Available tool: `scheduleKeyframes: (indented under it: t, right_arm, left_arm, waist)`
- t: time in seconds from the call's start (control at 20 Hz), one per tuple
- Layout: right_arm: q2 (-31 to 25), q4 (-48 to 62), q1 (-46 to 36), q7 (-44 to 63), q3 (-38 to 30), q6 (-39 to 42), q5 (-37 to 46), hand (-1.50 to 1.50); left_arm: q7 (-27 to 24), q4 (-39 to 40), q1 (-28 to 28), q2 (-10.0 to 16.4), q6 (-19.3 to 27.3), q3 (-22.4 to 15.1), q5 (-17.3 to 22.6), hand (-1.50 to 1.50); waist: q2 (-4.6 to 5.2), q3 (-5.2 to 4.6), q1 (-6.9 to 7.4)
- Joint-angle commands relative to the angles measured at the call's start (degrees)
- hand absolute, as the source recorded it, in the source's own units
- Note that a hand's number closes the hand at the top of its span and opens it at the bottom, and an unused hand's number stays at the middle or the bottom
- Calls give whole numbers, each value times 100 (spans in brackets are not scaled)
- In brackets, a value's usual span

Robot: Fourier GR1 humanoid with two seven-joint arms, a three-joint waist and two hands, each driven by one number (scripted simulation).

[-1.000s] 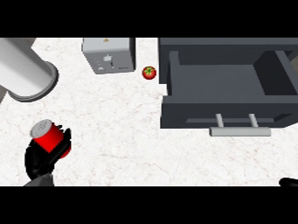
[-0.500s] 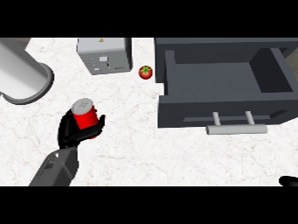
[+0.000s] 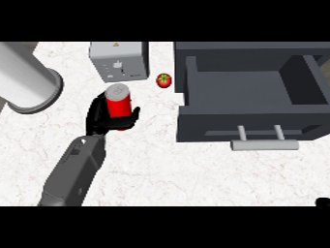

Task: Pick up the can, place it into the drawer and close the drawer

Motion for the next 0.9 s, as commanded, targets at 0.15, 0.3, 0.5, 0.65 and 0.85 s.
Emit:
scheduleKeyframes:
  t: [0.15,0.3,0.5,0.65,0.85]
  right_arm:
    - [111,-377,122,169,151,-82,197,-150]
    - [-4,-93,-52,57,-21,-93,179,-150]
    - [125,-270,135,47,101,-55,237,-150]
    - [-241,-336,-433,817,-63,-181,-77,-150]
    - [34,300,-283,-107,39,-137,308,-150]
  left_arm:
    - [1329,-1225,-516,-64,377,-432,-221,150]
    - [1865,-1554,-869,-230,590,-572,-296,150]
    - [2463,-2157,-996,-280,945,-1011,-55,150]
    - [2626,-2234,-1318,-284,1074,-954,-57,150]
    - [3395,-2160,-2240,-286,1393,-958,-214,150]
  waist:
    - [-36,4,64]
    - [-29,5,60]
    - [-26,4,27]
    - [-12,0,30]
    - [-1,5,6]
